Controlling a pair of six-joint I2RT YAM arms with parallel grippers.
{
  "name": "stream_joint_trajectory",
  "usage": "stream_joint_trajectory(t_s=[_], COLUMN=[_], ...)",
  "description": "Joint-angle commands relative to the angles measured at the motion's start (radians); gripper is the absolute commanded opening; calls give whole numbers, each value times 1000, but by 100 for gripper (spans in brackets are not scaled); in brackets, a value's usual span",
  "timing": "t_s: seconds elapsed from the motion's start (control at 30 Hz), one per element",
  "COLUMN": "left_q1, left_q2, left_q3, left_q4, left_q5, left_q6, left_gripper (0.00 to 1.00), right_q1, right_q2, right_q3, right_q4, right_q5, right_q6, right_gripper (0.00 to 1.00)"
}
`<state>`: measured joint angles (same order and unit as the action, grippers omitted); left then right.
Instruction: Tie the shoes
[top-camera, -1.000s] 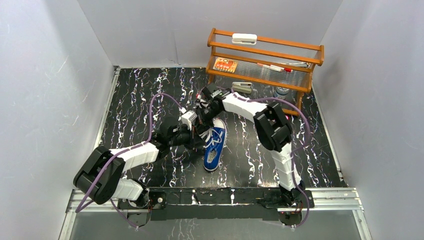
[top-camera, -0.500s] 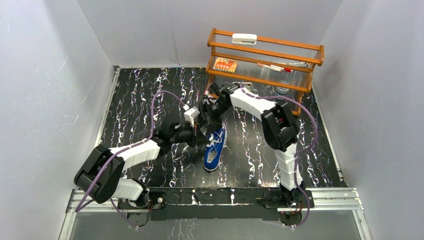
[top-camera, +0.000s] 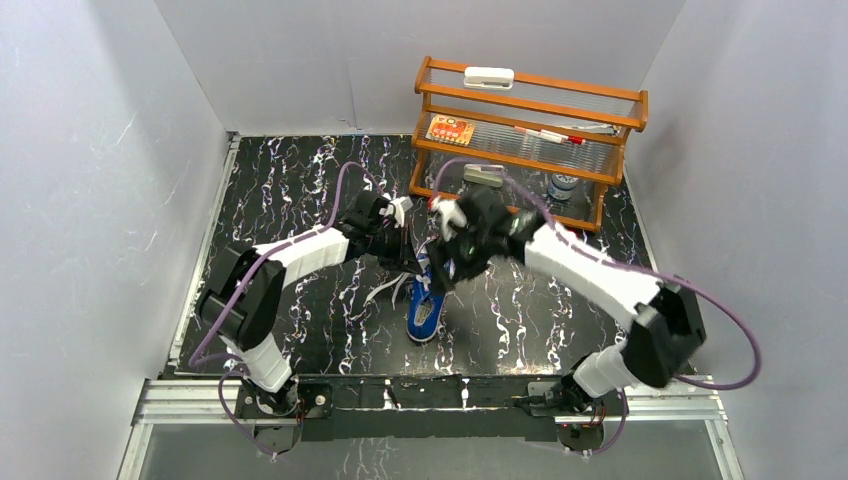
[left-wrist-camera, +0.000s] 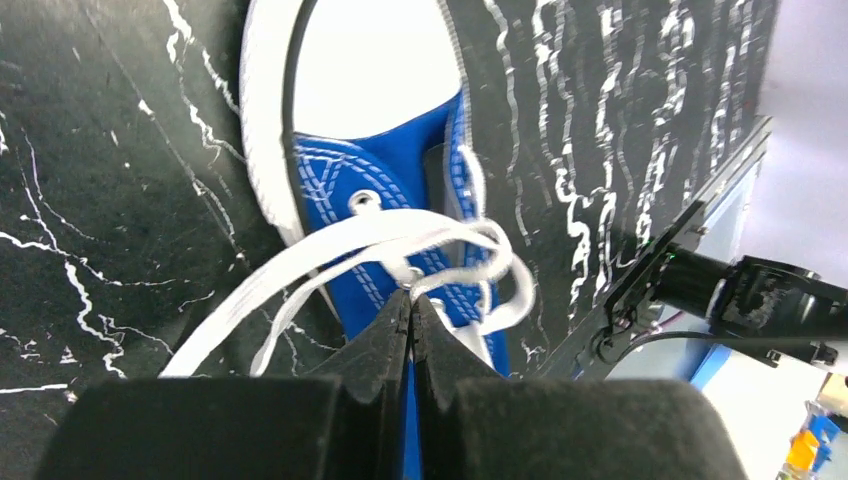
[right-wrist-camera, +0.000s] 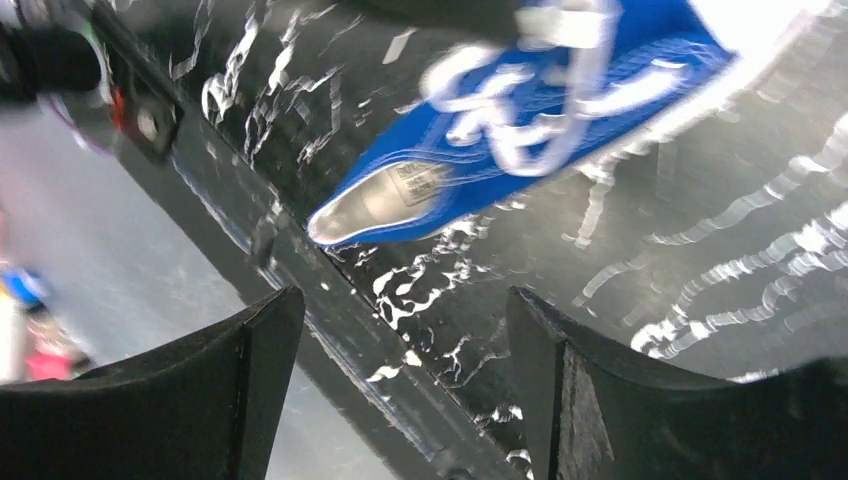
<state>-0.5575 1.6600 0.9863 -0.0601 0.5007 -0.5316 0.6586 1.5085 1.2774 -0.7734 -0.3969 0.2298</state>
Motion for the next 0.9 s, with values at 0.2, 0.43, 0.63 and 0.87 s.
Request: stream_joint_trajectory(t_s=[0.2, 0.43, 0.63, 0.87], left_q1=[18, 19, 21, 21], left_q2=[142, 267, 347, 379], left_q3=[200, 389, 475, 502], left_q4=[-297, -512, -576, -578], left_q5=[91, 102, 129, 127], left_q6=[212, 445, 514, 501], left_gripper=[0, 0, 0, 0], right_q1=[467, 472, 471, 458], right_q2=[-212, 67, 258, 360], right_q3=[-336, -97, 77, 48], right_q4=[731, 644, 504, 560], right_q5=[208, 229, 246, 304], right_q6=[-622, -961, -1207, -1312], right_gripper=[79, 74, 77, 77])
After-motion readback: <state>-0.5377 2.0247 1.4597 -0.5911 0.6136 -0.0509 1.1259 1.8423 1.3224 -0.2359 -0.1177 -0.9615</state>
